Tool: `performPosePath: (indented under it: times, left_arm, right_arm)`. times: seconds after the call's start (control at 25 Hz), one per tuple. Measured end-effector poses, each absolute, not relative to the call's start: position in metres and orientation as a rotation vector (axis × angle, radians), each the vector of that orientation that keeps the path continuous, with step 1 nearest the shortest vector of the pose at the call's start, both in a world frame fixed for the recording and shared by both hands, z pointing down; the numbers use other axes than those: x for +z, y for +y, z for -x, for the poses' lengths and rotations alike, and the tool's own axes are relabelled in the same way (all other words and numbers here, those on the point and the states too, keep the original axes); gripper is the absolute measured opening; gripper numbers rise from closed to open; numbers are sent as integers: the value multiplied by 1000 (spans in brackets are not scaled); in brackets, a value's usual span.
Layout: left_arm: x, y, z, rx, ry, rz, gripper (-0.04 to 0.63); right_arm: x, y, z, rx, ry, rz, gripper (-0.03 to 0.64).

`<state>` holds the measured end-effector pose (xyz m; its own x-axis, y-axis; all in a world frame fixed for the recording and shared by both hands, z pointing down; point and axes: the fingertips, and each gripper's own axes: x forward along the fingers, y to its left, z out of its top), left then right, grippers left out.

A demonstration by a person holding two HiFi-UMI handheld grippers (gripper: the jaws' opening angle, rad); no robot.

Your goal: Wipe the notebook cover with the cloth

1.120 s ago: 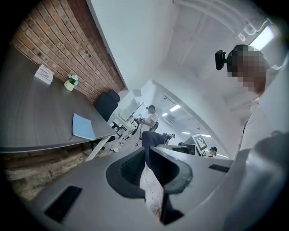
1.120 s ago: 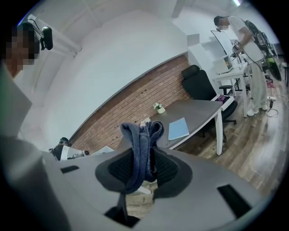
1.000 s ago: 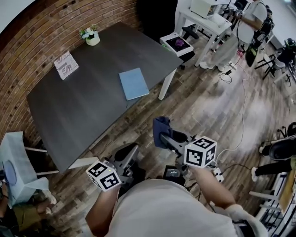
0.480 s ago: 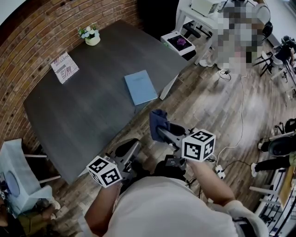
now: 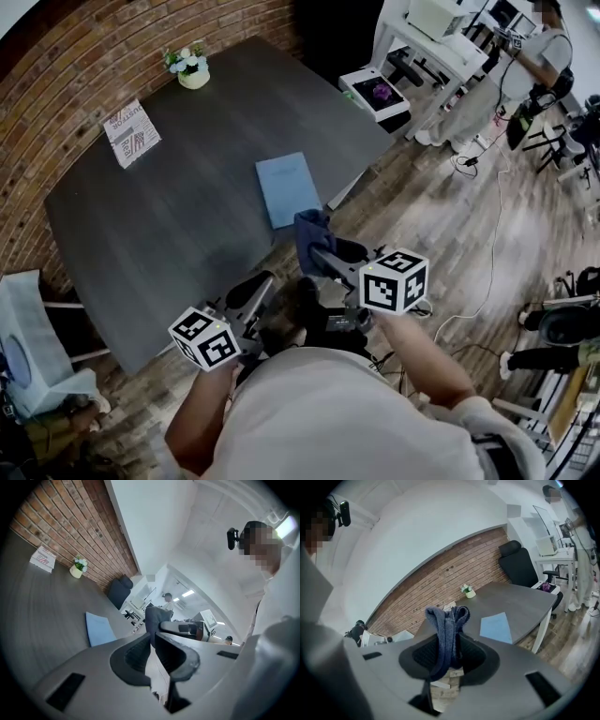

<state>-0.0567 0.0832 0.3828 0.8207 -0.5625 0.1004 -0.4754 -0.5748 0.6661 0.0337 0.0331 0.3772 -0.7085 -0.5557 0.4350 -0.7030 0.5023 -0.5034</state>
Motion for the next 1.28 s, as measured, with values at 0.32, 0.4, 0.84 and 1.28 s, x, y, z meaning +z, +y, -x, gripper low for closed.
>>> performPosePath:
  times: [0.32, 0.4, 0.84, 1.28]
  left_arm:
    - [406, 13, 35, -149, -916, -2209, 38]
    - [415, -1, 28, -140, -949, -2194, 38]
    - [461, -45, 37, -27, -1096, -2108, 38]
    - [508, -74, 61, 67, -1077, -2056, 37]
  right_arm:
    - [397, -39, -47, 1015, -2512, -890, 118]
    - [406, -58, -50, 1018, -2503, -850, 118]
    - [466, -127, -46, 1047, -2397, -754, 118]
    - [528, -161, -4, 1077, -2249, -756, 118]
